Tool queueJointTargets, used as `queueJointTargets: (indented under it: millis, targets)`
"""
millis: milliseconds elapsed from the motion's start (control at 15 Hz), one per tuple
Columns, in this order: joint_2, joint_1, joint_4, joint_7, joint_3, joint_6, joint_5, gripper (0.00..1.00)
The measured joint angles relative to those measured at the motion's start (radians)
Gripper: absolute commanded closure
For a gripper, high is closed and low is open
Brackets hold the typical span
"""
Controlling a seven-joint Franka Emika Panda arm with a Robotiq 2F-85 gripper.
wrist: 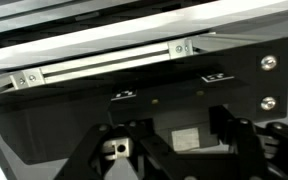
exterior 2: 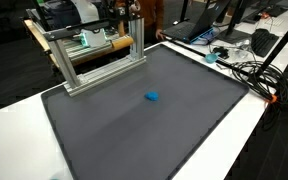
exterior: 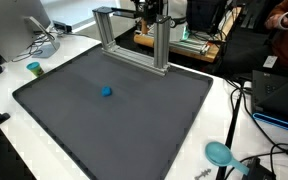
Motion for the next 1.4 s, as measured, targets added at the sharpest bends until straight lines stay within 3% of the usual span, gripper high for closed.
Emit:
queueJointTargets:
  millis: [333,467,533,600,667,800,1000,1400]
  targets:
    - [-0.010,0.000,-0.005,-0.030,0.000,0.000,-0.003,0.66]
    - [-0.011,0.002,-0.005,-0.083,-0.002,-0.009,-0.003,0.16]
    - [-0.012,0.004,-0.004,-0.117,-0.005,-0.019,-0.002,0.14]
    - [-0.013,0.009,-0.004,-0.148,-0.008,-0.026,-0.002,0.18]
    - [-0.015,0.012,-0.004,-0.177,-0.011,-0.033,-0.001,0.57]
    - [-0.021,0.023,-0.005,-0.212,-0.013,-0.053,0.001,0.54]
    - [-0.034,0.019,-0.007,-0.232,-0.017,-0.061,-0.013,0.69]
    - [-0.045,0.015,-0.010,-0.233,-0.019,-0.019,-0.019,0.78]
